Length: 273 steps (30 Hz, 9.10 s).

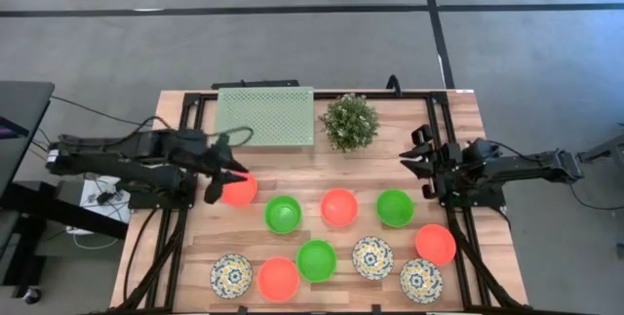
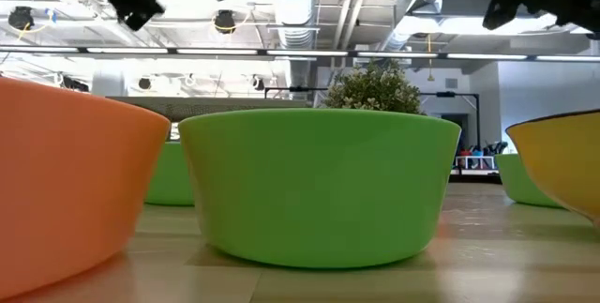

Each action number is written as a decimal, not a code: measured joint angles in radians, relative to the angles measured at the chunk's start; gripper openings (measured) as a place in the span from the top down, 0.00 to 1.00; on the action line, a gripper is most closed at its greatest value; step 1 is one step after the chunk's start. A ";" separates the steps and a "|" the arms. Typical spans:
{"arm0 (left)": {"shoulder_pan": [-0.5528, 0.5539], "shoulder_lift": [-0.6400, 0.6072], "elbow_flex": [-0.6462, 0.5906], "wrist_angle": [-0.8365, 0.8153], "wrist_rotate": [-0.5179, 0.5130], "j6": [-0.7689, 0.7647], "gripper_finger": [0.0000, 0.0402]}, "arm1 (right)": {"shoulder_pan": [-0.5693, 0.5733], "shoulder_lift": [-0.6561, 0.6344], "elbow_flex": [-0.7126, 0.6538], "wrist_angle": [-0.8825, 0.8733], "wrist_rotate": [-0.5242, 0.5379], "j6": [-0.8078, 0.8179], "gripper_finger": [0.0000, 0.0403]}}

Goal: Pick & Place Mini bowls
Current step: Put the orange bowl on the shelf, then put the white patterned bowl on the shelf

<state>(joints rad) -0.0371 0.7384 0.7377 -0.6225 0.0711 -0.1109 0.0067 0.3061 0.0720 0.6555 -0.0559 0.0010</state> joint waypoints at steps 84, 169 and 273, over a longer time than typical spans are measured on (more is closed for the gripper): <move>0.376 0.293 0.219 -0.418 -0.403 0.201 0.98 | 0.031 0.904 0.564 -0.242 -0.049 -0.001 0.72; -0.342 0.106 -0.072 0.242 -0.254 -0.002 0.72 | 0.387 1.394 1.186 -0.975 -0.052 0.107 0.72; -0.422 -0.101 -0.054 0.301 -0.367 0.008 0.72 | 0.003 1.639 1.853 -1.341 0.414 -0.611 1.00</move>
<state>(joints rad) -0.4587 0.6371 0.6838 -0.3214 -0.2955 -0.1024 0.0097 1.9447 1.9255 -0.6853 0.3580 -0.6099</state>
